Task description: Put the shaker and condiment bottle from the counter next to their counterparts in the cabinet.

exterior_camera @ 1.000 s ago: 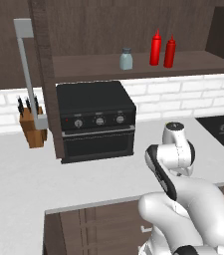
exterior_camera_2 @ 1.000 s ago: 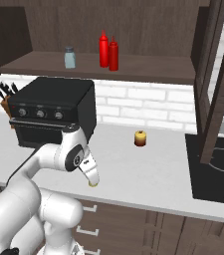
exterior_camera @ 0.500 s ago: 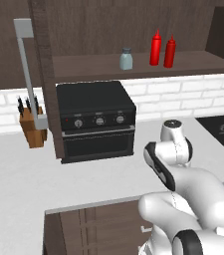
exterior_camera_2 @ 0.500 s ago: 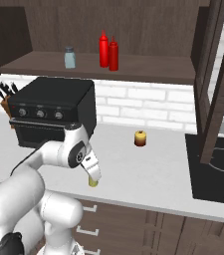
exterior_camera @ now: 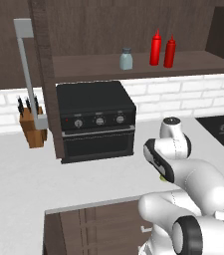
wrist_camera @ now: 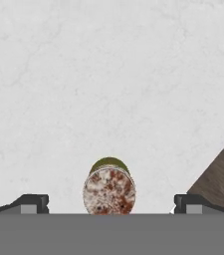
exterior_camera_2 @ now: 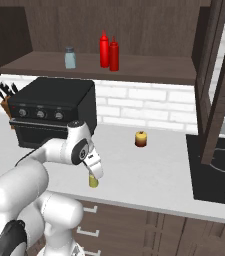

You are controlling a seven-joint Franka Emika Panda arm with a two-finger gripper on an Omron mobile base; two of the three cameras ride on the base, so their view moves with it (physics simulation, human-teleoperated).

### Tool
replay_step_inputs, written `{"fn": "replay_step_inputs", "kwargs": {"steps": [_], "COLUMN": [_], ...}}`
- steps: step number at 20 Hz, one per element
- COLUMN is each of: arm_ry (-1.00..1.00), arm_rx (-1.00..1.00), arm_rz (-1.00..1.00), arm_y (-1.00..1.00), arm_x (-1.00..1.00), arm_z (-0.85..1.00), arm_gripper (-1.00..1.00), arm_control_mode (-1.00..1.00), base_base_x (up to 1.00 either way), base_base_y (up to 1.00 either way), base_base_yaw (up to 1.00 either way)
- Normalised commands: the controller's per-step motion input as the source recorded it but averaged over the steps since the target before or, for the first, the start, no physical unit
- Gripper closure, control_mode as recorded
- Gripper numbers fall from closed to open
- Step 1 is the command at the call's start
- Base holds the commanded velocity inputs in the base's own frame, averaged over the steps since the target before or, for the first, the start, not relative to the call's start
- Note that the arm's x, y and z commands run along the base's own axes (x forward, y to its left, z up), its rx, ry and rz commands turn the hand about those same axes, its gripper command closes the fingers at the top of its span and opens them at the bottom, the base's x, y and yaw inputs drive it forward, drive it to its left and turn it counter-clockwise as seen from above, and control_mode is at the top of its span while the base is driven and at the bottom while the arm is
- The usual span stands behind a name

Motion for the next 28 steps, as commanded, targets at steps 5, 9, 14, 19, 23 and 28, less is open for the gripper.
{"fn": "replay_step_inputs", "kwargs": {"steps": [5, 9, 14, 19, 23, 28], "arm_ry": [0.00, 0.00, 0.00, 0.00, 0.00, 0.00], "arm_rx": [0.00, 0.00, 0.00, 0.00, 0.02, 0.01], "arm_rz": [0.00, 0.00, 0.00, 0.00, 0.00, 0.00], "arm_y": [-0.07, -0.03, 0.00, 0.00, 0.00, 0.00], "arm_x": [0.00, -0.01, 0.00, 0.00, 0.00, 0.00], "arm_z": [-0.07, -0.09, -0.10, -0.07, -0.09, -0.10], "arm_gripper": [-1.00, -1.00, -1.00, -1.00, -1.00, -1.00], "arm_control_mode": [-1.00, -1.00, -1.00, -1.00, -1.00, -1.00], "base_base_x": [0.00, 0.00, 0.00, 0.00, 0.00, 0.00], "base_base_y": [0.00, 0.00, 0.00, 0.00, 0.00, 0.00], "base_base_yaw": [0.00, 0.00, 0.00, 0.00, 0.00, 0.00]}}
